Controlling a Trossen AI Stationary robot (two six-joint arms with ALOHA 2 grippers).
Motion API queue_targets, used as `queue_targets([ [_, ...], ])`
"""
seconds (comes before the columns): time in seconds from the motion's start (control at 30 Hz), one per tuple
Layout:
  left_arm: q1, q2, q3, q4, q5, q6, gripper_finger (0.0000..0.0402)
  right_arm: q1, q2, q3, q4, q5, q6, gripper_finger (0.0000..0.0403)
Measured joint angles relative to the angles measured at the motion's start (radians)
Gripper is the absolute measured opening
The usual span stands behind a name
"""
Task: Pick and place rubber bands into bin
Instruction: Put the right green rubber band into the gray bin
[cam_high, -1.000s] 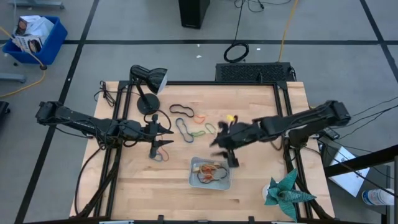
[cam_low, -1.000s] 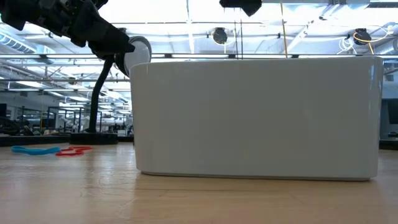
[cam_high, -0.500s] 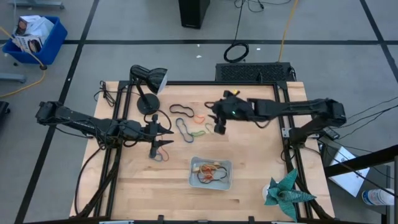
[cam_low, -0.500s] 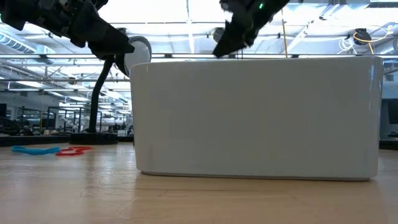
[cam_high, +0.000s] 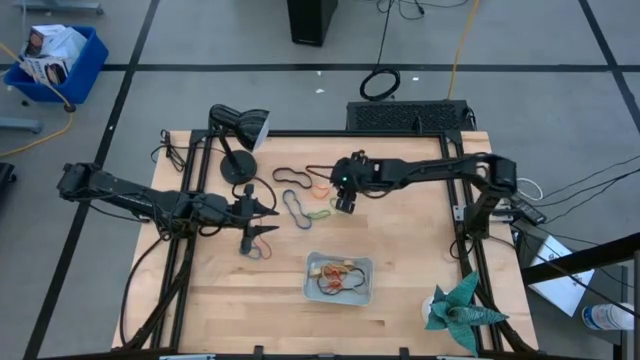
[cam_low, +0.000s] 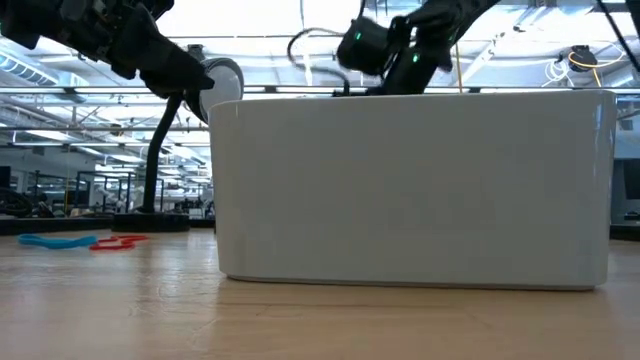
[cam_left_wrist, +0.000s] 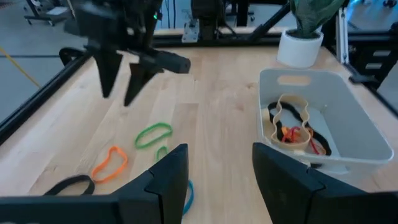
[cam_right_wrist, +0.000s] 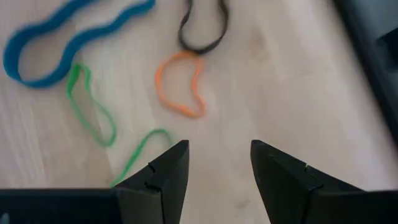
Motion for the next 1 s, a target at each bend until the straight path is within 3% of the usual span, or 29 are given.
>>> queue_targets([
  [0.4,0.0,0.0,0.0,-0.038,0.001,-0.004,0.0184,-0.005,0.144,0.0,0.03,-0.047,0.08,0.0167],
  [0.53,0.0,0.0,0.0,-0.039,0.001,-0.004,0.0184,-0.014,0.152,0.0,0.028,-0.12,0.124,0.0167],
  [0.77,0.0,0.0,0.0,-0.041,0.001,-0.004,0.0184,-0.018,0.15,-0.002,0.031,-0.118,0.15,0.0167],
  [1.0,0.0,0.0,0.0,-0.046,0.001,-0.004,0.0184,-0.025,0.145,-0.093,0.113,-0.117,0.178,0.0167],
])
